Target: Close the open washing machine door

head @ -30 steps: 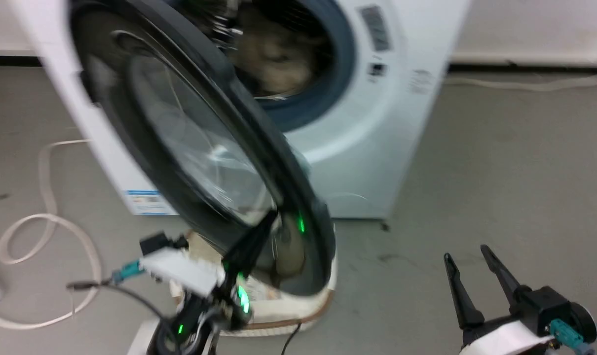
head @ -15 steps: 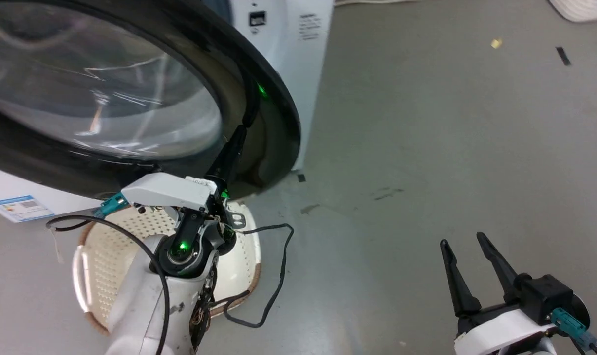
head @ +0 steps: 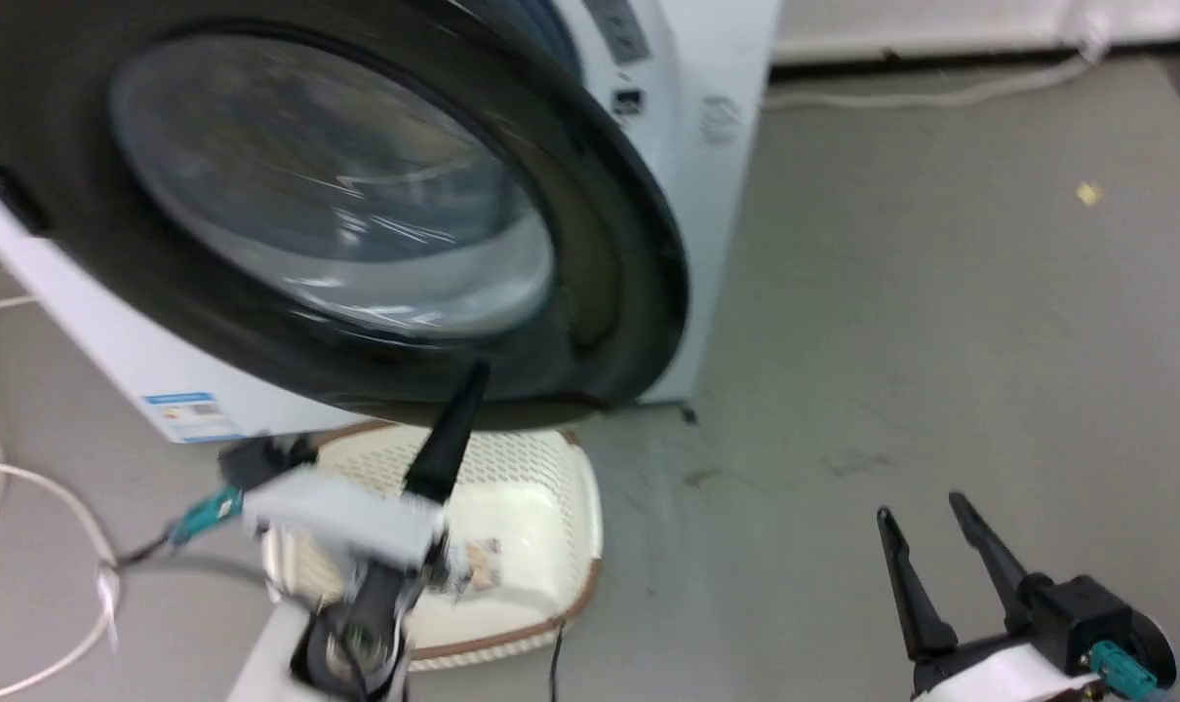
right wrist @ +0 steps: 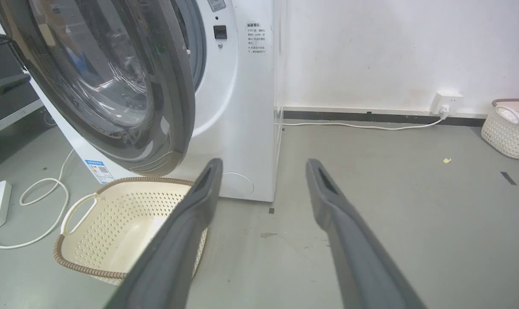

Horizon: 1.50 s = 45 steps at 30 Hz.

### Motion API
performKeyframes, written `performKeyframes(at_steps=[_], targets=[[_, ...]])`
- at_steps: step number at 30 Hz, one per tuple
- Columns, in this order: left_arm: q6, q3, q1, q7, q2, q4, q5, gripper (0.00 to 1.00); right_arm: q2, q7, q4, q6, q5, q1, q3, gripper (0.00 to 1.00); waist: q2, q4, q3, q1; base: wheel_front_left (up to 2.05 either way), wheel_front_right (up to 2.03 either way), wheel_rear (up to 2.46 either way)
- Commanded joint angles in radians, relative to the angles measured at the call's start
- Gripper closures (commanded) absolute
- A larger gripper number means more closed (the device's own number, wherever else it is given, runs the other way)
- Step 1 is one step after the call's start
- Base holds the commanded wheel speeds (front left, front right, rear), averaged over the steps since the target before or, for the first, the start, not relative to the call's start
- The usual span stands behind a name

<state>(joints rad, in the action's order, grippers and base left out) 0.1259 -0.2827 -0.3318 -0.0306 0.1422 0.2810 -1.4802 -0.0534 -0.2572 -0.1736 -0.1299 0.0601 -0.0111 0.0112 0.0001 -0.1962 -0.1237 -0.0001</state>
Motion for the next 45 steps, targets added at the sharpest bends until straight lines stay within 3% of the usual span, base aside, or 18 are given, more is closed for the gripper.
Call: performKeyframes(at_steps=[1,6,9,13,18,21,26,27,28,29,38,45], targets=[[0.005,-0.008,0.026,0.013,0.016,-0.013,0.021,0.00,0.001,-0.004,-0.001,-0.001,-0.006,0.012,-0.001,0.00,-0.0001,0.070,0.067,0.0001,0.00,0.00,0.00],[0.005,-0.104,0.149,0.223,0.169,-0.057,0.300,0.00,-0.006,-0.004,-0.003,-0.001,-0.007,0.039,0.009,0.00,-0.0001,0.136,0.119,0.0001,0.00,0.00,0.00],[0.005,-0.103,0.197,0.286,0.206,-0.040,0.435,0.00,-0.010,-0.004,-0.001,-0.001,-0.005,0.051,0.018,0.00,-0.0001,0.169,0.138,0.0001,0.00,0.00,0.00],[-0.012,0.052,0.256,0.292,0.173,-0.082,0.713,0.00,-0.011,-0.004,0.010,-0.001,-0.001,0.071,0.022,0.00,-0.0001,0.212,0.156,0.0001,0.00,0.00,0.00],[-0.061,0.140,0.352,0.292,0.112,-0.173,1.071,0.00,-0.009,-0.004,0.019,-0.001,0.001,0.089,0.037,0.00,-0.0001,0.247,0.165,0.0001,0.00,0.00,0.00],[-0.079,0.148,0.397,0.292,0.084,-0.209,1.200,0.00,-0.008,-0.004,0.022,-0.001,0.002,0.093,0.054,0.00,-0.0001,0.261,0.161,0.0001,0.00,0.00,0.00],[-0.095,0.149,0.423,0.292,0.059,-0.244,1.313,0.00,-0.010,-0.004,0.026,-0.001,0.004,0.085,0.075,0.00,-0.0001,0.290,0.138,0.0001,0.00,0.00,0.00],[-0.094,0.150,0.423,0.292,0.058,-0.245,1.327,0.00,-0.015,-0.004,0.028,-0.001,0.006,0.079,0.086,0.49,-0.0001,0.296,0.131,0.0001,0.00,0.00,0.00],[-0.094,0.153,0.421,0.292,0.056,-0.246,1.336,0.00,-0.020,-0.004,0.035,-0.001,0.008,0.070,0.093,0.82,-0.0001,0.302,0.118,0.0001,0.00,0.00,0.00],[-0.091,0.156,0.415,0.292,0.052,-0.248,1.341,0.00,-0.027,-0.004,0.044,-0.001,0.009,0.058,0.100,1.00,-0.0001,0.309,0.103,0.0001,0.00,0.00,0.00],[-0.063,0.168,0.317,0.292,-0.003,-0.260,1.370,0.00,-0.181,0.113,0.093,-0.001,0.086,-0.176,0.206,1.00,-0.0001,0.387,-0.060,0.0001,0.00,0.00,0.00],[-0.041,0.166,0.262,0.292,-0.040,-0.255,1.381,0.00,-0.331,0.213,0.023,-0.001,0.196,-0.397,0.230,1.00,-0.0001,0.448,-0.155,0.0001,0.00,0.00,0.00]])
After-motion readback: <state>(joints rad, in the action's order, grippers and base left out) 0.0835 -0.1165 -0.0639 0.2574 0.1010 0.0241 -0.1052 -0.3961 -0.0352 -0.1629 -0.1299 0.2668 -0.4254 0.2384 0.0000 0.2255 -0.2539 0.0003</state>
